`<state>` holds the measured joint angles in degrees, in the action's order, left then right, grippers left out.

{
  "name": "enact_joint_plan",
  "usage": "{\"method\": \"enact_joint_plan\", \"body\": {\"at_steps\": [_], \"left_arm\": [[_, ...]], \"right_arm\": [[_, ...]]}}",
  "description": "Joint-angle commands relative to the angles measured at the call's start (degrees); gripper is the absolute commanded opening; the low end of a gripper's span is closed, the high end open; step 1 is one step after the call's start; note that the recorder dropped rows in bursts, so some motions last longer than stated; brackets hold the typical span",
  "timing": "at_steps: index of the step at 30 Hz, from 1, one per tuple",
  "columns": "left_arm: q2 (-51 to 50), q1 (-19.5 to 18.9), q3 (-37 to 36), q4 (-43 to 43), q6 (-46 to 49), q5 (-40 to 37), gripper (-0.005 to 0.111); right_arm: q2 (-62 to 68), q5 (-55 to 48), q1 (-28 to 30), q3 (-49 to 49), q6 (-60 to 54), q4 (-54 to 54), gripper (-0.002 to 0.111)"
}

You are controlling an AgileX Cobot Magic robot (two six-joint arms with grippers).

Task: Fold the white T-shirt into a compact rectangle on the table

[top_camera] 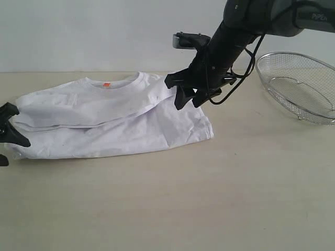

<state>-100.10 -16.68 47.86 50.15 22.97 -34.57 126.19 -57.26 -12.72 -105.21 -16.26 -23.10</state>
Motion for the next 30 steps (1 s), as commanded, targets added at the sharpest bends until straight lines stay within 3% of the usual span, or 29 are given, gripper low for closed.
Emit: {"method": "enact_joint_plan", "body": {"at_steps": [1, 14, 30], "left_arm": [[0.8, -0.2, -0.3, -0.7, 1.3, 1.3, 0.051], [0.8, -0.6, -0.3, -8.5, -1.9, 4.6, 0.044], [-3.0, -0.9, 1.6, -8.1, -2.2, 3.9, 0.044]], "right_arm": [[-0.9, 0.2, 0.2, -0.3, -0.6, 0.0, 0.046], [-0.9, 0.2, 0.2, -0.3, -0.6, 0.1, 0.046], [-0.9, 0.2, 0.2, -0.3, -0.3, 0.1, 0.046]]}}
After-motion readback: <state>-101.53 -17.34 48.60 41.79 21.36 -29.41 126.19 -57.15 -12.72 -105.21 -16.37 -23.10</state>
